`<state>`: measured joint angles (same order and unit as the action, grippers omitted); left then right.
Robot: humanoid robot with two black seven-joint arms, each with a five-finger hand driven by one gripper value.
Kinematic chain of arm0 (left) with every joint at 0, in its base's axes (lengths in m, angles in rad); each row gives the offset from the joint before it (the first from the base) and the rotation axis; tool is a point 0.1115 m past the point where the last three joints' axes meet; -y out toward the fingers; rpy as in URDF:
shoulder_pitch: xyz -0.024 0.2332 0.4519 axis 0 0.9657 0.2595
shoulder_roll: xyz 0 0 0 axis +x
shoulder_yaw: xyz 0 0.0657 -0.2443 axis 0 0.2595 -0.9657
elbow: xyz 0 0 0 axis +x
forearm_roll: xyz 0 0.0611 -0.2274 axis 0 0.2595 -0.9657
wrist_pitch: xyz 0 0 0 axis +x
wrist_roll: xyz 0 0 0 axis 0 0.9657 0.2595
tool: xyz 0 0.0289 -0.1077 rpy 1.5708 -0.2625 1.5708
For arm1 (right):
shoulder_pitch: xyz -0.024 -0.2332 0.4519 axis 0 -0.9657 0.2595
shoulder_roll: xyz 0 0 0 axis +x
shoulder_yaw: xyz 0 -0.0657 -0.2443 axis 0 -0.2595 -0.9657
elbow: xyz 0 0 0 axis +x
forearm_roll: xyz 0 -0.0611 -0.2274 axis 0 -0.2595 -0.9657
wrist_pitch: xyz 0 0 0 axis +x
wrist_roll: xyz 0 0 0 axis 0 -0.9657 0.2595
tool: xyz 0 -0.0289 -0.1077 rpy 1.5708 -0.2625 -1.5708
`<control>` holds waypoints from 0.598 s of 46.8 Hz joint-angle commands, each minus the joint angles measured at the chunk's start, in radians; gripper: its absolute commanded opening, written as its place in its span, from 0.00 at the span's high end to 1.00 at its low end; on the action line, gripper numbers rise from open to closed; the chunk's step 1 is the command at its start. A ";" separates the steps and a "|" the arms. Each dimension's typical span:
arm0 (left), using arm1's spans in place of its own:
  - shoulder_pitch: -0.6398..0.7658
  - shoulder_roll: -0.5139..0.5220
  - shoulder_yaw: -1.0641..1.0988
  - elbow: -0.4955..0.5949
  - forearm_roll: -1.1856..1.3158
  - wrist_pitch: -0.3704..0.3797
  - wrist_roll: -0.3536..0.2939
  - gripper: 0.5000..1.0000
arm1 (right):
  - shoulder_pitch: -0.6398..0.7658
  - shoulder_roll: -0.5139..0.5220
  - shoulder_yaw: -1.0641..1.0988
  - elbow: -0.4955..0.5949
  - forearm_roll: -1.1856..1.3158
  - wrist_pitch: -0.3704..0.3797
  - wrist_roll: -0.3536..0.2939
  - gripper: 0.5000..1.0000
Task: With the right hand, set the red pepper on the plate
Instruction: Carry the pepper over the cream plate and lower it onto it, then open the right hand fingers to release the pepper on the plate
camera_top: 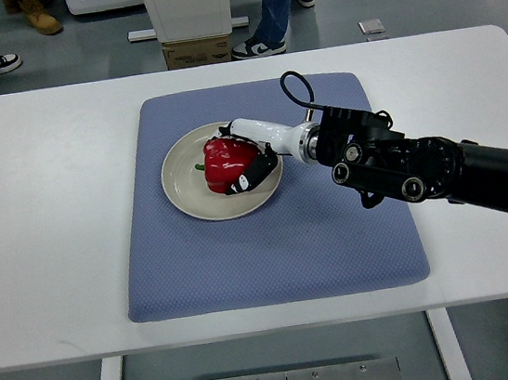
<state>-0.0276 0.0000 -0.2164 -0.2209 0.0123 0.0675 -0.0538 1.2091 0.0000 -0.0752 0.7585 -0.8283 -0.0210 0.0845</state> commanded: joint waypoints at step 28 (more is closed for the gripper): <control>0.000 0.000 0.000 0.000 0.000 0.000 0.000 0.00 | -0.020 0.000 0.025 0.001 0.003 -0.033 0.008 0.01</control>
<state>-0.0276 0.0000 -0.2163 -0.2209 0.0123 0.0675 -0.0540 1.1859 0.0000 -0.0506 0.7600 -0.8252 -0.0553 0.0923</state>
